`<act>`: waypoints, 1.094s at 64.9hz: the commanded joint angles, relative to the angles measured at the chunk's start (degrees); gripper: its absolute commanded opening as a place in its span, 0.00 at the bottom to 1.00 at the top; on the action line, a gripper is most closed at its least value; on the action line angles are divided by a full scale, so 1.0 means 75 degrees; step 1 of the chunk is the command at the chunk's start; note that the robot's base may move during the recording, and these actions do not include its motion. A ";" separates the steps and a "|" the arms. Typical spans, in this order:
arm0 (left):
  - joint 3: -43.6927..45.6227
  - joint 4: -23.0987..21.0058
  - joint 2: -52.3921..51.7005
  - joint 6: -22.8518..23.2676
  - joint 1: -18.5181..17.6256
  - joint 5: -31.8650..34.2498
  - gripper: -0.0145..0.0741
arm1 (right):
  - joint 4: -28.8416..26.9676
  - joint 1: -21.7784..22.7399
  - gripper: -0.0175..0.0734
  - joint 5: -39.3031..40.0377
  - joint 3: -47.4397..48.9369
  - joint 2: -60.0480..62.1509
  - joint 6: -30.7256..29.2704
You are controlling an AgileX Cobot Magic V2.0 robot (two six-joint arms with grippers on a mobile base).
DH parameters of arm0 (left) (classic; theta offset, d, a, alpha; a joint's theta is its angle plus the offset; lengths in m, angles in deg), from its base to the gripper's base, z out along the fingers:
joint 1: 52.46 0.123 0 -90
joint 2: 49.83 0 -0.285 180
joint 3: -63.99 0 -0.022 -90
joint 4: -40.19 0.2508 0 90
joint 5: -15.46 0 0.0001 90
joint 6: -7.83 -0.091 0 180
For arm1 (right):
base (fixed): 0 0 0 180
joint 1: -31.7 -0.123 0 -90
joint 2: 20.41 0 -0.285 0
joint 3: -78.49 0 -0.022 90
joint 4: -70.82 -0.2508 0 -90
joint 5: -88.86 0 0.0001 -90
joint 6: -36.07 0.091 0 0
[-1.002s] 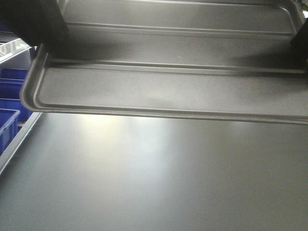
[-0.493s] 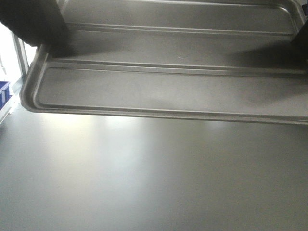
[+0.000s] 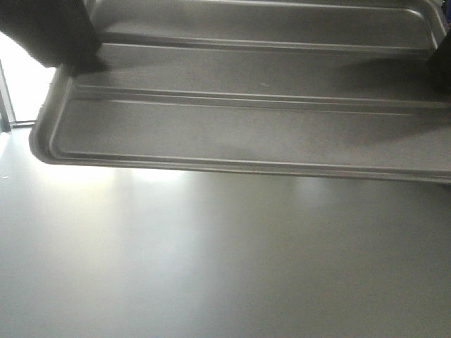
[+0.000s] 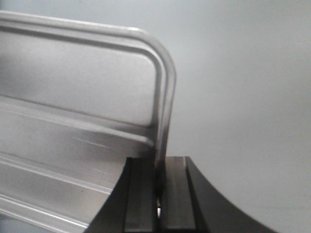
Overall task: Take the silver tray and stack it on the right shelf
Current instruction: 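Hold the silver tray level with both grippers while the base drives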
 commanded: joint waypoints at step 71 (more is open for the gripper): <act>0.0153 0.0424 -0.0225 -0.0095 -0.0023 -0.0164 0.06 | 0.0448 0.0057 0.25 0.0030 0.0219 0.0125 -0.0101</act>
